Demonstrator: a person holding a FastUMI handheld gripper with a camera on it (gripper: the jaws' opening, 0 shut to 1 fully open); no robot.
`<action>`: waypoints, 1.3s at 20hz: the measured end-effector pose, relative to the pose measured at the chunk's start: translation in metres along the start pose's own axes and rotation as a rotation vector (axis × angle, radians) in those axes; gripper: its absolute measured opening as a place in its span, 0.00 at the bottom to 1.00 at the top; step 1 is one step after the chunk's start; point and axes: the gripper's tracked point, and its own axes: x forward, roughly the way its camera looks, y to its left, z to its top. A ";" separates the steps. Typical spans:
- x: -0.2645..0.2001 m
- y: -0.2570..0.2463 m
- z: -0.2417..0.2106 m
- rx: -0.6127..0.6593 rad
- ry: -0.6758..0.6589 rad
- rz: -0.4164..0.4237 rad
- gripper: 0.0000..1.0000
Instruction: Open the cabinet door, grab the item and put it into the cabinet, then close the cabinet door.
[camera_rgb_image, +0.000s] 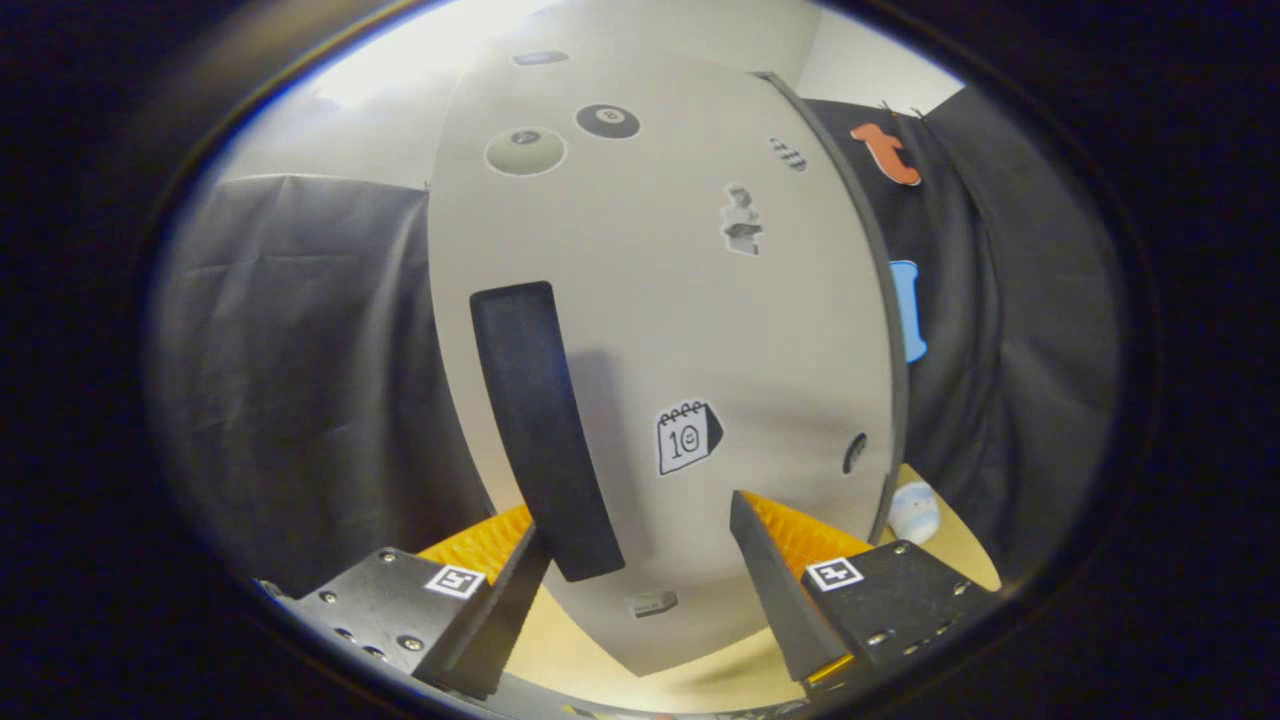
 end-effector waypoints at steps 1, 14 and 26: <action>0.013 0.008 0.002 -0.023 -0.010 0.009 1.00; 0.099 0.043 0.002 -0.041 -0.078 -0.131 1.00; 0.104 0.041 0.006 -0.051 -0.157 -0.277 1.00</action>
